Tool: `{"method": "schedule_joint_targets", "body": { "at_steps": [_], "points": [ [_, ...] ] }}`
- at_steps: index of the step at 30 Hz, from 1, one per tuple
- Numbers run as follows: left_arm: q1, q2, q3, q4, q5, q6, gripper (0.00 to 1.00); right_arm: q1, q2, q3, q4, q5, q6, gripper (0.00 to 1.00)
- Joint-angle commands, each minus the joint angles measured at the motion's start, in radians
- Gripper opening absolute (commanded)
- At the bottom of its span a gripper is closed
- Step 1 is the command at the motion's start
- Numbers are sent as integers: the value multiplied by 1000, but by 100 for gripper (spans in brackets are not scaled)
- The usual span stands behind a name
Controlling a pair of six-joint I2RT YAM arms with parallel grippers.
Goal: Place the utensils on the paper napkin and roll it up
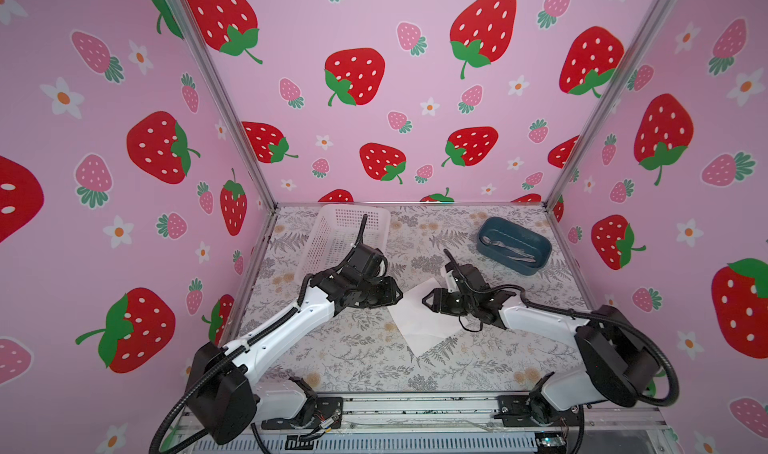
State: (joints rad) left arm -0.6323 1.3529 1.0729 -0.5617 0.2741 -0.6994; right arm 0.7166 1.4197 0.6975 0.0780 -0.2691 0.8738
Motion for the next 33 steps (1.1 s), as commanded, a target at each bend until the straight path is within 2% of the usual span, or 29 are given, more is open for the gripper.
{"method": "schedule_joint_targets", "body": {
  "at_steps": [1,7,9,14,17,21,27,33],
  "points": [
    [-25,95,86,-39,7,34,33,-77,-65,-78,-28,20,34,52],
    [-37,283,178,-140,-1,128,30,-100,-72,-151,37,-131,46,39],
    [-37,325,197,-161,-19,142,29,-98,-53,-164,57,-179,43,38],
    [-37,389,194,-149,-31,139,29,-91,-11,-176,46,-201,17,37],
    [-44,433,217,-167,-101,139,28,-91,5,-173,10,-167,2,35],
    [-56,501,283,-200,-170,146,29,-91,7,-164,-60,-57,-29,31],
    [-73,572,286,-213,-246,135,27,-94,27,-169,-78,-24,-62,29],
    [-108,579,217,-193,-253,115,27,-94,26,-177,-110,57,-69,29]
  ]
}}
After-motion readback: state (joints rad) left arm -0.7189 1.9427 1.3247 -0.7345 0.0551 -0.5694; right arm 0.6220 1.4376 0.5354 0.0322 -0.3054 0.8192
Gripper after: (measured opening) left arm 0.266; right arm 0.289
